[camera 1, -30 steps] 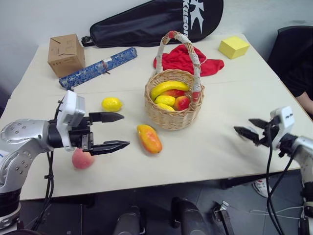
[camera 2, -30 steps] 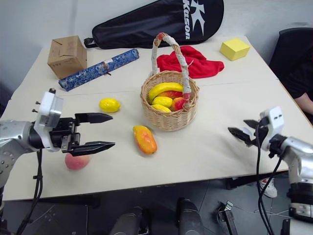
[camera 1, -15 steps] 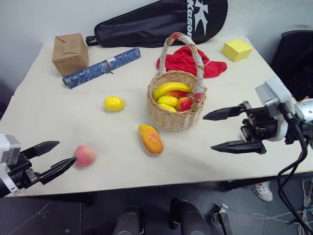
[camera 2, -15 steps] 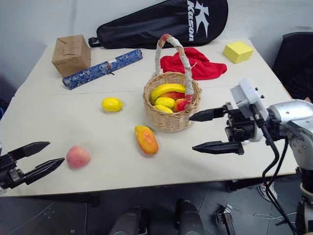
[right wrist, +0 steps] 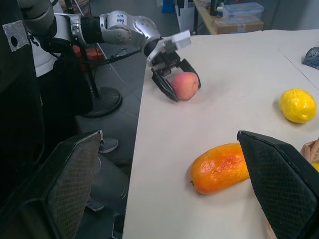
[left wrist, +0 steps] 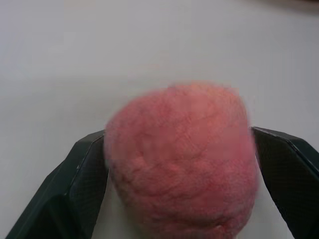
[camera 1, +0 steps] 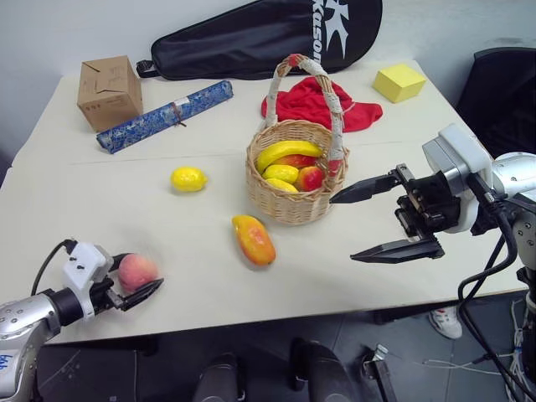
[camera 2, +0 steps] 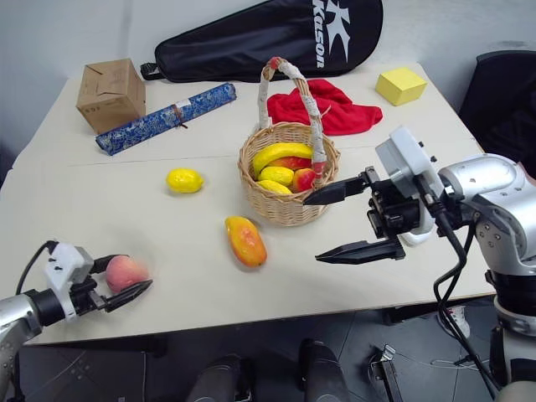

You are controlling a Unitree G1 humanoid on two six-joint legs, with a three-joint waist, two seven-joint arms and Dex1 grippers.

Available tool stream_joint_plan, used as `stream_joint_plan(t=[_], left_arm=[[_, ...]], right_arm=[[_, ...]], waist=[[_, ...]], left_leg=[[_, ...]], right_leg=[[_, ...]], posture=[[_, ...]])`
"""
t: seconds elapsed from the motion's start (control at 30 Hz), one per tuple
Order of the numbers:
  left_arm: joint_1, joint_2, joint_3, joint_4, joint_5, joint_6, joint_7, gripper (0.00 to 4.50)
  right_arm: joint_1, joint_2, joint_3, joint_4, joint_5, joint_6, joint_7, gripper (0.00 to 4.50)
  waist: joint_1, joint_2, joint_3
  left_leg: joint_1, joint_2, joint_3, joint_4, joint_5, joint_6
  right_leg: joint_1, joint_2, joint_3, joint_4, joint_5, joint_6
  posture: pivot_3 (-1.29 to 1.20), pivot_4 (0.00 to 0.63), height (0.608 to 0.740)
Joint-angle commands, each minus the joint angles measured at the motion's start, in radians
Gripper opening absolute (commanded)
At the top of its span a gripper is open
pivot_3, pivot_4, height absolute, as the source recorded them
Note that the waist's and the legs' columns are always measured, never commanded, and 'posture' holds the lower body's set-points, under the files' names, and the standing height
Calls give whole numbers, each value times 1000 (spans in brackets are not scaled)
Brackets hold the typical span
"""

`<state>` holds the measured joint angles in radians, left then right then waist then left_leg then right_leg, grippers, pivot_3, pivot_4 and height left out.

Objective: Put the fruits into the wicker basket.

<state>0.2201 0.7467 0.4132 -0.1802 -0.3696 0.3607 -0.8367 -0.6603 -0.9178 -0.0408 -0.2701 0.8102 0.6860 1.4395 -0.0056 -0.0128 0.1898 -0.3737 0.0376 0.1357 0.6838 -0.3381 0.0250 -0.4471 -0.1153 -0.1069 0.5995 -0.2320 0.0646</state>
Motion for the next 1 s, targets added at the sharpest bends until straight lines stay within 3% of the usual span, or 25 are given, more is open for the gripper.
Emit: stream_joint_plan(t=[0.03,0.2,0.27,0.3,0.4,0.47,0.57,0.8,0.93,1.0], left_arm=[[-11,6,10,7,-7,-35,-16,4118],[-28,26,27,-75,-79,19,-49,2823],[-84,42,7,-172,-179,111,-55,2649],[-134,45,-6,-213,-232,162,-44,2649],[-507,-41,-90,-232,-373,342,135,2649],[-787,-136,-174,-145,-365,487,285,2649],[-1009,-190,-357,-43,-268,535,284,2649],[-1235,-272,-653,288,-17,396,189,2649],[-1296,-333,-701,474,87,263,158,2649],[-1308,-370,-659,512,64,257,139,3372]], right_arm=[[2,5,-31,-28,12,-10,-21,4500],[40,2,-43,-45,10,-8,-63,4500],[59,2,-57,-53,19,1,-92,4500],[67,3,-64,-56,23,4,-106,4500],[93,9,-73,-57,3,-8,-151,4500],[97,26,-50,-48,-68,-46,-203,4500],[68,73,-27,-14,-143,-68,-310,4500],[45,103,-68,-28,-168,-62,-420,4500],[57,96,-97,-46,-155,-38,-467,4500],[70,92,-109,-66,-140,-23,-475,4500]], waist=[[1,0,0],[1,0,0],[1,0,0],[7,0,0],[33,0,0],[44,-5,-1],[29,-5,-3],[7,-5,-2],[7,-5,-2],[7,-6,-2]], left_leg=[[0,0,0,0,0,1],[1,0,0,0,-3,-4],[1,1,0,0,-3,-4],[1,1,0,0,-3,-4],[0,-1,-3,0,0,-7],[-1,-5,-7,1,6,-6],[2,-8,1,0,10,0],[1,-6,9,-1,9,1],[0,-5,9,-1,9,0],[0,-2,9,-1,9,1]], right_leg=[[0,0,0,0,0,0],[0,-1,1,1,0,-1],[0,-1,1,1,0,-1],[0,-1,1,1,0,-1],[2,-1,0,2,0,0],[3,-1,-1,2,3,1],[5,3,-2,5,7,4],[1,11,0,-1,9,6],[1,13,0,-2,8,5],[1,12,1,-3,8,5]], posture=[[0,150,740],[0,150,740],[0,150,740],[0,150,740],[0,150,740],[0,150,740],[0,150,740],[0,150,740],[0,150,740],[0,150,740]])
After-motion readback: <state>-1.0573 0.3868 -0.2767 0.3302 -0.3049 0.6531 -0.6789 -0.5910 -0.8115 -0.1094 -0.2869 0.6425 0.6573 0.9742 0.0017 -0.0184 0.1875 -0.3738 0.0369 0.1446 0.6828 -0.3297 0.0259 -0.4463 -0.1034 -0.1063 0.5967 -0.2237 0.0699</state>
